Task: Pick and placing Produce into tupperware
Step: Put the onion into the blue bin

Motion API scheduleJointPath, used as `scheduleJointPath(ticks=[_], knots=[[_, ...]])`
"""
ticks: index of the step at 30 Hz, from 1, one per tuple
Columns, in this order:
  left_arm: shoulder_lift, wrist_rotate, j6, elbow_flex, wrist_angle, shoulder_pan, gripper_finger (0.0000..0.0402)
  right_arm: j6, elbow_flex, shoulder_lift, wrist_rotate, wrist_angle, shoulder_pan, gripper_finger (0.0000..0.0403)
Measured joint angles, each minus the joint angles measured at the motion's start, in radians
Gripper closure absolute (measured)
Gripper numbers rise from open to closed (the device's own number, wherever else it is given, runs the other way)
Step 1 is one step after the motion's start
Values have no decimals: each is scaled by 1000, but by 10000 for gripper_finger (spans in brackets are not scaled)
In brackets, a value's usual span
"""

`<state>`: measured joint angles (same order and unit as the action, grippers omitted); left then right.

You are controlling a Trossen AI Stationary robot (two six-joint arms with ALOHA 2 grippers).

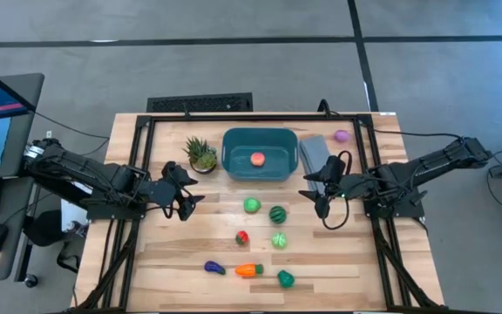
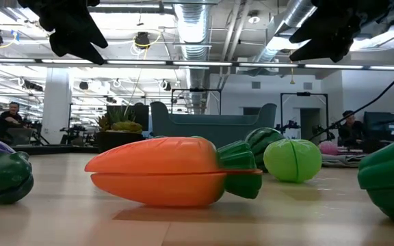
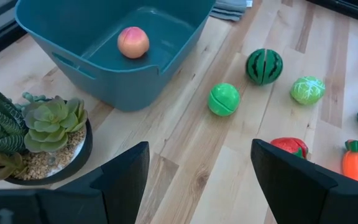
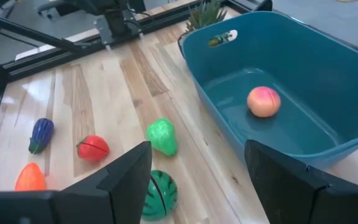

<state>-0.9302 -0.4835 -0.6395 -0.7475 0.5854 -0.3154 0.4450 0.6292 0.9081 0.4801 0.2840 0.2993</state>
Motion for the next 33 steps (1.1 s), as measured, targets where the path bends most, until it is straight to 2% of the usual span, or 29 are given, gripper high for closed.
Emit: scheduleJointPath(ticks=[17, 22, 30, 33], knots=[[0, 0, 0, 0, 0, 0, 130, 0, 0, -2, 22, 15, 0, 122], [0, 0, 0, 0, 0, 0, 130, 100, 0, -65, 141, 229, 0, 122], [0, 1, 7, 0, 3, 0, 130, 296, 1, -283, 276, 531, -3, 122], [0, 1, 14, 0, 3, 0, 130, 389, 1, -357, 296, 657, -20, 122]])
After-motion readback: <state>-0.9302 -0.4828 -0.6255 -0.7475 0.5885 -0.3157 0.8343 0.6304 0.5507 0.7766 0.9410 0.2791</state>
